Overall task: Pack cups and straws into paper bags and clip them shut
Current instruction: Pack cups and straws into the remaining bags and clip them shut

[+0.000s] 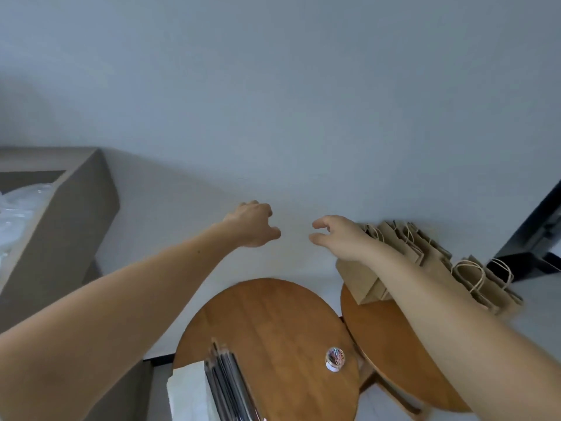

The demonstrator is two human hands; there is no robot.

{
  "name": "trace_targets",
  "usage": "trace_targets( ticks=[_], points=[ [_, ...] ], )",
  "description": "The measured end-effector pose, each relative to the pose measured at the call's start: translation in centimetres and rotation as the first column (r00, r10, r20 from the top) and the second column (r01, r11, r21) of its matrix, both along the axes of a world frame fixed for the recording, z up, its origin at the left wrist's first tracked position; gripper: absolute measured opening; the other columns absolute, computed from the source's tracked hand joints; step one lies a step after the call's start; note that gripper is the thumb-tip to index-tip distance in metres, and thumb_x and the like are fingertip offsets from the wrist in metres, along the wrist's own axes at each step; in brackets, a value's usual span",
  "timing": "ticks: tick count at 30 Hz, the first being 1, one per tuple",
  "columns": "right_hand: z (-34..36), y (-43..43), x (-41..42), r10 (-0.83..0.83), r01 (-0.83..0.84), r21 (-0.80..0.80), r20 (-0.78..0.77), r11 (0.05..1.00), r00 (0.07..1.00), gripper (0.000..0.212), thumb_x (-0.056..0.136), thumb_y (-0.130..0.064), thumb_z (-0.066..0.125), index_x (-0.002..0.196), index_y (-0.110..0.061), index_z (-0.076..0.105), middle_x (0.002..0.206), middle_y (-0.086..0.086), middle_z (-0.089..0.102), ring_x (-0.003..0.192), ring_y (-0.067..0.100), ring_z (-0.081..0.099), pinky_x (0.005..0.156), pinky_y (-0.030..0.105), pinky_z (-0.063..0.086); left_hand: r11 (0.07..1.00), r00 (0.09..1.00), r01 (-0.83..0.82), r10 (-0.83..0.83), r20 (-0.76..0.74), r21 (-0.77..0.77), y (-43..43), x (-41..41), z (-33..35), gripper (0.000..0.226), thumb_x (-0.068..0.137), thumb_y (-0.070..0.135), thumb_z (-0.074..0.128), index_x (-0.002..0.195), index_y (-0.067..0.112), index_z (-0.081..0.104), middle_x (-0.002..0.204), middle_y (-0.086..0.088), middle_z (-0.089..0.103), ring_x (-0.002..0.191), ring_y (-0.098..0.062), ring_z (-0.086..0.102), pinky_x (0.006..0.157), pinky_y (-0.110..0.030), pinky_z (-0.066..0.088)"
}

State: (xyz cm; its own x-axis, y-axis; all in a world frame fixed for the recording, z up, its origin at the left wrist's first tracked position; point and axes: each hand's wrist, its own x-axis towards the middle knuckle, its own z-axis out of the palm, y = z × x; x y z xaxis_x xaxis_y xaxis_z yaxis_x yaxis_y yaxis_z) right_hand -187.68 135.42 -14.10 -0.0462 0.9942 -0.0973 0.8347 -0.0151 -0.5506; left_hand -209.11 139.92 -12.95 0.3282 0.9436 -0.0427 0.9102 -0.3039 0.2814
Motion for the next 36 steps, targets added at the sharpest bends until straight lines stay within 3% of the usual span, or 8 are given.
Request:
trace_targets(
  ticks=[3, 8, 14, 18, 22, 24, 27, 36],
  points=[
    [-2.1, -0.2, 3.3, -0.08, 0.079, -0.075, -0.012, 0.994, 0.997, 0.057, 0.096, -0.045, 0.056, 0.145, -0.018, 0.044, 0.15, 0.002, 0.043, 0.133, 0.02, 0.045, 0.105, 0.032, 0.04, 0.996, 0.998, 0.07, -0.07, -0.002, -0.048, 2.4, 3.9, -1.7, 0.06, 0.094, 0.046, 0.055, 0.145, 0.017, 0.042, 0.147, -0.008, 0.043, 0.135, -0.03, 0.038, 0.106, -0.044, 0.039],
    [-4.6, -1.3, 9.9, -0.248, 0.246, -0.132, 0.002, 0.96, 0.969, 0.05, 0.096, -0.037, 0.057, 0.133, -0.003, 0.054, 0.136, 0.016, 0.056, 0.109, 0.029, 0.061, 0.08, 0.029, 0.046, 0.976, 0.979, 0.205, -0.204, 0.028, -0.073, 5.2, 11.8, -3.8, 0.058, 0.094, 0.045, 0.055, 0.144, 0.016, 0.044, 0.144, -0.008, 0.046, 0.132, -0.03, 0.043, 0.102, -0.04, 0.04],
    [-6.6, -3.2, 19.2, -0.348, 0.357, -0.119, 0.096, 0.926, 0.933, 0.041, 0.096, -0.043, 0.054, 0.128, -0.017, 0.059, 0.125, -0.004, 0.061, 0.096, 0.008, 0.058, 0.065, 0.017, 0.04, 0.933, 0.94, 0.342, -0.34, 0.036, -0.109, 5.4, 22.1, -5.9, 0.056, 0.093, 0.044, 0.057, 0.142, 0.017, 0.047, 0.139, -0.007, 0.05, 0.126, -0.027, 0.048, 0.095, -0.038, 0.043],
    [-9.0, -3.6, 26.1, -0.436, 0.443, -0.116, 0.082, 0.889, 0.896, 0.032, 0.092, -0.037, 0.058, 0.112, -0.013, 0.064, 0.116, 0.013, 0.066, 0.107, 0.03, 0.063, 0.09, 0.048, 0.052, 0.923, 0.932, 0.363, -0.362, 0.034, -0.129, 5.3, 29.2, -7.9, 0.048, 0.092, 0.04, 0.057, 0.135, 0.017, 0.053, 0.131, -0.005, 0.056, 0.118, -0.026, 0.052, 0.086, -0.034, 0.046],
    [-11.9, -3.0, 33.4, -0.461, 0.469, -0.162, 0.082, 0.868, 0.883, 0.039, 0.095, -0.019, 0.058, 0.118, 0.012, 0.055, 0.117, 0.031, 0.059, 0.093, 0.036, 0.059, 0.074, 0.044, 0.046, 0.918, 0.932, 0.358, -0.361, 0.011, -0.17, 5.1, 36.3, -10.4, 0.041, 0.091, 0.041, 0.058, 0.124, 0.018, 0.058, 0.115, -0.003, 0.063, 0.103, -0.023, 0.059, 0.085, -0.037, 0.055],
    [-13.4, -2.7, 36.9, -0.45, 0.464, -0.184, 0.114, 0.867, 0.886, 0.036, 0.095, -0.026, 0.057, 0.122, -0.002, 0.058, 0.114, 0.017, 0.063, 0.095, 0.029, 0.061, 0.072, 0.037, 0.044, 0.916, 0.934, 0.35, -0.357, -0.004, -0.194, 4.9, 39.6, -11.8, 0.041, 0.089, 0.043, 0.058, 0.121, 0.018, 0.059, 0.112, -0.002, 0.062, 0.1, -0.022, 0.06, 0.084, -0.04, 0.057],
    [-15.8, -2.6, 41.8, -0.466, 0.485, -0.197, 0.14, 0.852, 0.874, 0.011, 0.093, -0.032, 0.054, 0.099, -0.023, 0.052, 0.092, 0.001, 0.056, 0.078, 0.018, 0.055, 0.064, 0.032, 0.038, 0.907, 0.93, 0.351, -0.366, -0.027, -0.232, 4.8, 43.7, -13.8, 0.044, 0.087, 0.049, 0.058, 0.119, 0.019, 0.06, 0.108, 0.0, 0.063, 0.098, -0.022, 0.061, 0.084, -0.04, 0.056],
    [-22.7, -1.5, 48.5, -0.498, 0.569, -0.104, 0.374, 0.815, 0.782, 0.032, 0.094, -0.048, 0.053, 0.099, -0.017, 0.051, 0.093, -0.002, 0.051, 0.084, 0.017, 0.049, 0.066, 0.029, 0.039, 0.918, 0.954, 0.253, -0.29, -0.081, -0.304, 4.9, 47.5, -18.4, 0.043, 0.09, 0.042, 0.059, 0.128, 0.021, 0.059, 0.117, 0.0, 0.062, 0.103, -0.021, 0.059, 0.087, -0.036, 0.056]
  ],
)
